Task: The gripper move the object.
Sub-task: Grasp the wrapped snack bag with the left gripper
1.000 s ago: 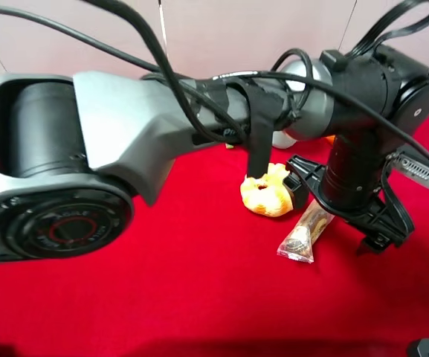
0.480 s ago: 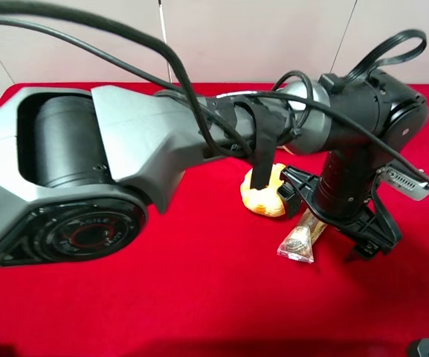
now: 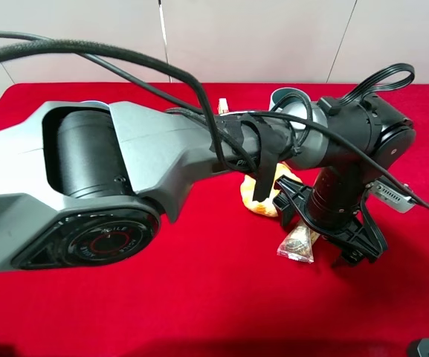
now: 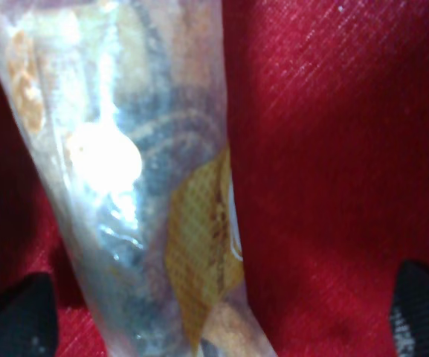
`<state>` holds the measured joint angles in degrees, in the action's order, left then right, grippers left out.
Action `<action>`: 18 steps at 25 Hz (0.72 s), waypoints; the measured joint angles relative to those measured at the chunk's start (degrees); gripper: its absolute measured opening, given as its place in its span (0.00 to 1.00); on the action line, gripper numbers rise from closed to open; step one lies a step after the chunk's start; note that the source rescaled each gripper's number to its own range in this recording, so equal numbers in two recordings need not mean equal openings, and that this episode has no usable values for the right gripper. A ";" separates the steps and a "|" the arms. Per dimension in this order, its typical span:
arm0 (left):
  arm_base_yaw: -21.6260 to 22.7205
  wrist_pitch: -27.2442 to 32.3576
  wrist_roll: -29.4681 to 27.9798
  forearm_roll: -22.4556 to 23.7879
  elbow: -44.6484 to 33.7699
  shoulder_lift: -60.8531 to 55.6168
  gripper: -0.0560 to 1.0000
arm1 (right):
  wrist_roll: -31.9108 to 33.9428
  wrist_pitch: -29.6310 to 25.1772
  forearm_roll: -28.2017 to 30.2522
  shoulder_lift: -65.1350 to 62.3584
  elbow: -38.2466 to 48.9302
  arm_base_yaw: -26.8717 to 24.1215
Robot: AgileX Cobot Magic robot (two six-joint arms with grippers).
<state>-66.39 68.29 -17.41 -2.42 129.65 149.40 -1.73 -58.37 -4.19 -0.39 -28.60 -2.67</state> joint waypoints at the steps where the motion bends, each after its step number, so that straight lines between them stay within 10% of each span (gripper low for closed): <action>1: 0.00 0.00 0.00 0.00 0.00 0.00 0.81 | 0.00 0.00 0.00 0.00 0.00 0.00; 18: 0.00 0.00 -0.04 0.29 0.23 0.00 0.07 | 0.00 0.00 0.00 0.00 0.00 0.00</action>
<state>-66.39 68.29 -17.46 -2.12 129.88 149.40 -1.73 -58.37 -4.19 -0.39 -28.60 -2.67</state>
